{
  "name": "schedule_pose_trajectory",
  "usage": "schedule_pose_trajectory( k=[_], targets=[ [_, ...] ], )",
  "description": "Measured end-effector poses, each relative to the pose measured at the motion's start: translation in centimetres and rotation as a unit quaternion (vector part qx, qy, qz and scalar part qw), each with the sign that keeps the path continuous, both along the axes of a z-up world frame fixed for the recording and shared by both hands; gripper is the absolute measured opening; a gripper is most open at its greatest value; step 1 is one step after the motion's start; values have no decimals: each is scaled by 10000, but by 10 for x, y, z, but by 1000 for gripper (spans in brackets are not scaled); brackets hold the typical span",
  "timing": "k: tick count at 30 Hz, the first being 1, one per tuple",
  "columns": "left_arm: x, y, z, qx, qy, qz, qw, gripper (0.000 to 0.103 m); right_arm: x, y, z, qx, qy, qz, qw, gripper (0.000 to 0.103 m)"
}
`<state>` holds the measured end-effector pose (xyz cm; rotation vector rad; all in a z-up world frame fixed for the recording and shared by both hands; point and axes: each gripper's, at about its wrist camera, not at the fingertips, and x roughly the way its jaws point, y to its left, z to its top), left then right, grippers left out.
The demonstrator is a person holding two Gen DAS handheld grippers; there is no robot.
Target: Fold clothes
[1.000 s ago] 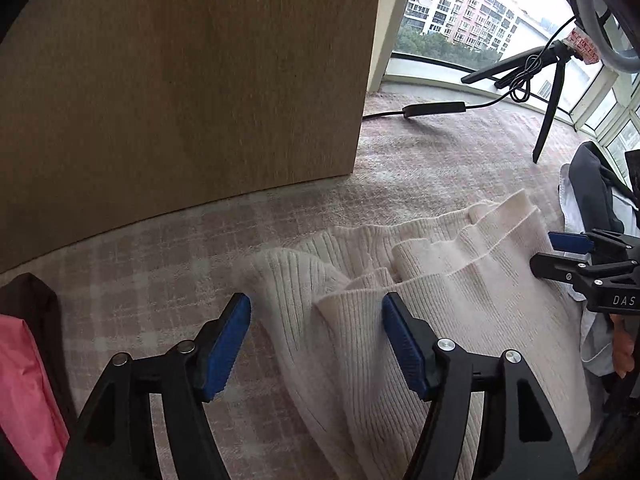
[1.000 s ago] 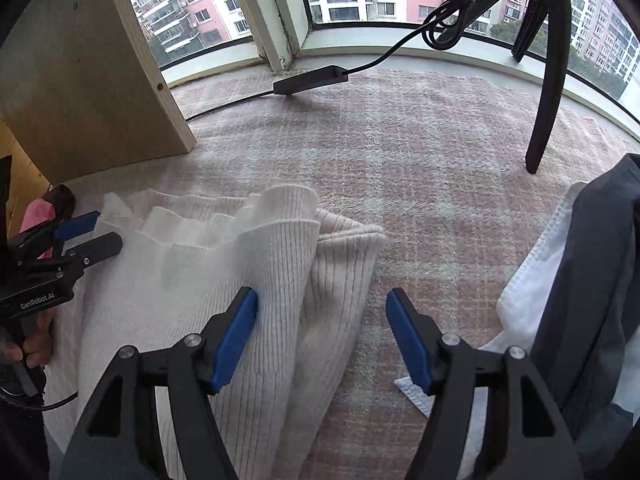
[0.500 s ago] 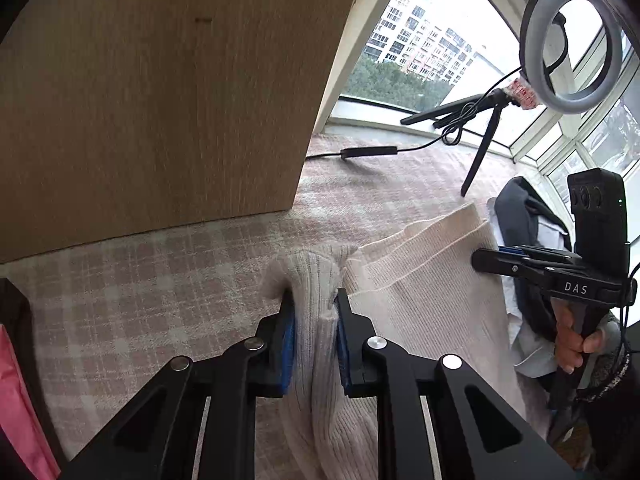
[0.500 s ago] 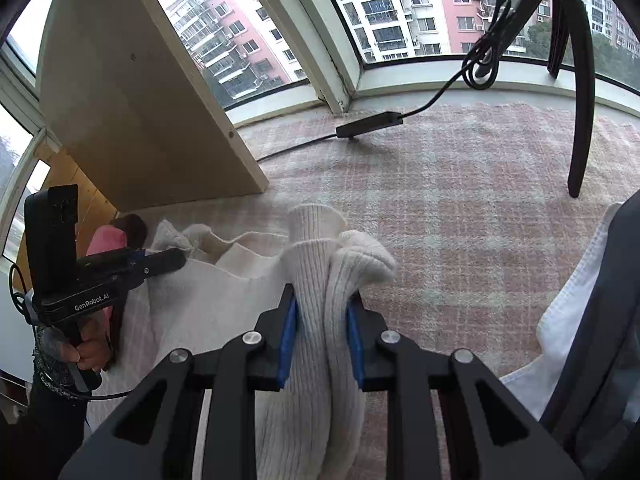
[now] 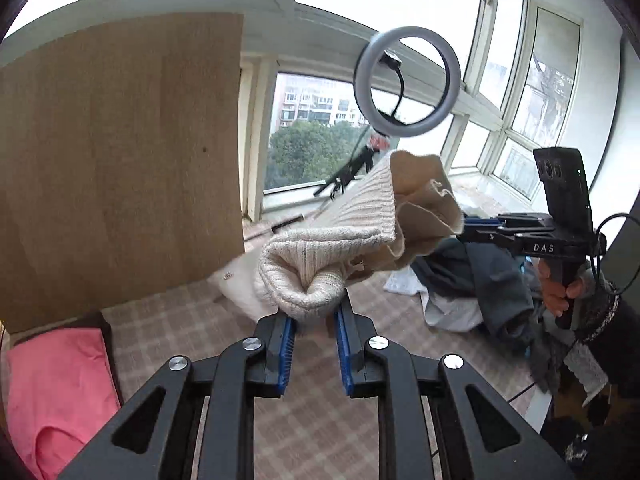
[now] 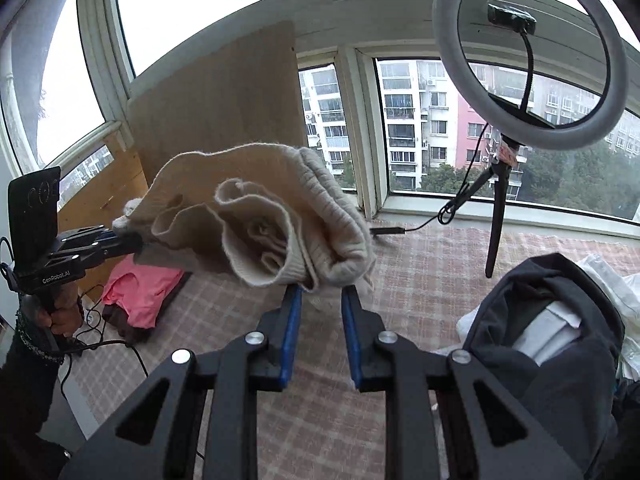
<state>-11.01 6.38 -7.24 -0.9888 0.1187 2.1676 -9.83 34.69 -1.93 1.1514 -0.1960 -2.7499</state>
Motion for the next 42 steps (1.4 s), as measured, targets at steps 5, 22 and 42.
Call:
schedule_pose_trajectory(
  k=[5, 22, 42],
  targets=[
    [79, -19, -87, -912, -1372, -335, 9858, 23, 79, 12, -85, -233, -1247, -502, 9906, 41],
    [50, -20, -116, -1015, -684, 97, 9924, 40, -10, -86, -116, -1068, -1528, 820, 9790, 41],
    [40, 82, -125, -2361, 315, -1126, 9647, 30, 4, -83, -138, -294, -1911, 1049, 9755, 42]
  ],
)
